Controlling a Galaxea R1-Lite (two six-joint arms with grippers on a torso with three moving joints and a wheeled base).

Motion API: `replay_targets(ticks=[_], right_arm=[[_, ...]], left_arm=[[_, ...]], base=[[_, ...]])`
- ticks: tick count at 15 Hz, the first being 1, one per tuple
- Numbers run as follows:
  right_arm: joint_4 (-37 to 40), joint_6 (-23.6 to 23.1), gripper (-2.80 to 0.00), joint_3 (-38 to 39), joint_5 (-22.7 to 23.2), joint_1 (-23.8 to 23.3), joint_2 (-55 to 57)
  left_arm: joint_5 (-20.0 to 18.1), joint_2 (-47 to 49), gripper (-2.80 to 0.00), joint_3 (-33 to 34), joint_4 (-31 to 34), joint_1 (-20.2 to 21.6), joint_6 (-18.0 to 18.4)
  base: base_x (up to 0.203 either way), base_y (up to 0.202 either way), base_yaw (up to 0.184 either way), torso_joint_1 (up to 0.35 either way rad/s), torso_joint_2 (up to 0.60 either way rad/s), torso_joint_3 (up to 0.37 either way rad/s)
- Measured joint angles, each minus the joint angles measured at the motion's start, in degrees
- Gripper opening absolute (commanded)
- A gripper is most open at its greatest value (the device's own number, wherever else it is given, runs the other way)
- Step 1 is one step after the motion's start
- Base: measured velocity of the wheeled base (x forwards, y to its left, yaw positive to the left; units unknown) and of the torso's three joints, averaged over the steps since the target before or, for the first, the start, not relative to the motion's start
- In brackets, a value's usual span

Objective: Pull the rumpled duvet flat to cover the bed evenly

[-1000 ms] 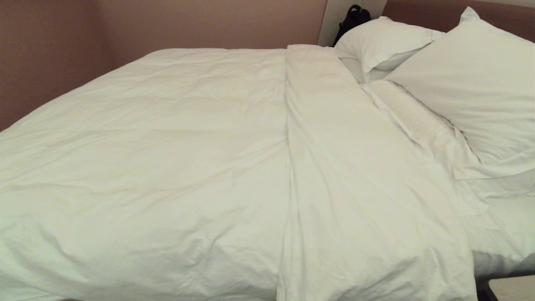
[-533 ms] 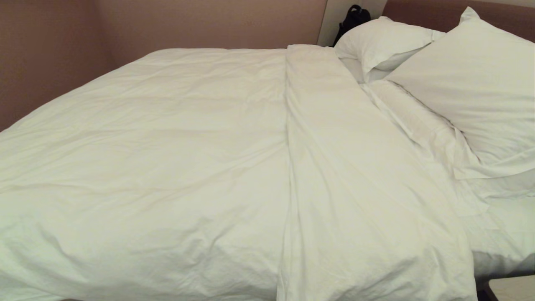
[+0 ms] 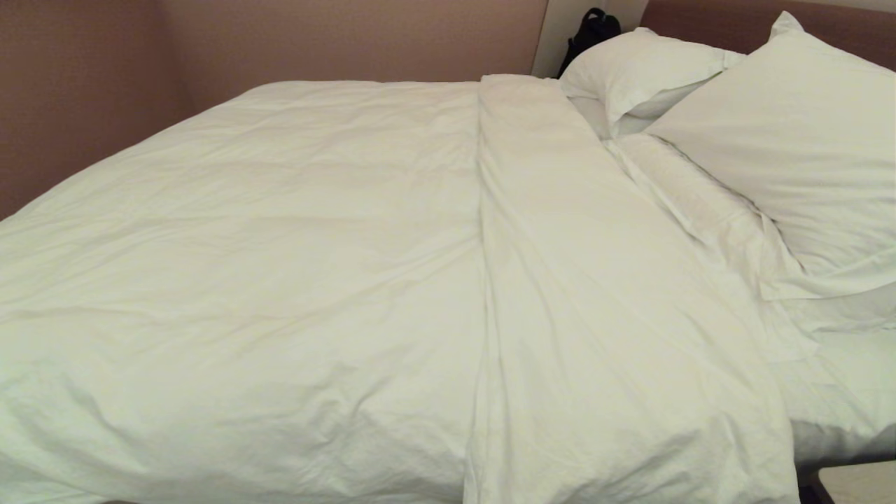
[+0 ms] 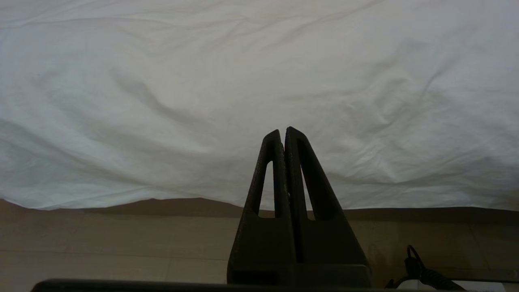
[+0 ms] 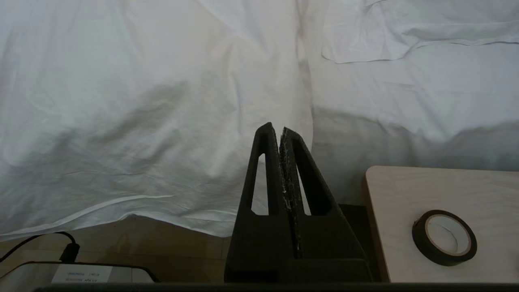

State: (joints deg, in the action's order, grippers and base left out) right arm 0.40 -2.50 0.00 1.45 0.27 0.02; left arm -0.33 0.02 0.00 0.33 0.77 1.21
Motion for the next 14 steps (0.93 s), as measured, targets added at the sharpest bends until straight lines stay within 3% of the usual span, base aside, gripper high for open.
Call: replay_targets(ticks=[14], right_arm=[[0.0,0.0,-2.8,0.0,0.0,0.0,0.0]], left_arm=[[0.0,0.0,-2.8,0.0,0.0,0.0,0.0]], base=[[0.0,0.0,0.0,0.0,0.0,0.0]])
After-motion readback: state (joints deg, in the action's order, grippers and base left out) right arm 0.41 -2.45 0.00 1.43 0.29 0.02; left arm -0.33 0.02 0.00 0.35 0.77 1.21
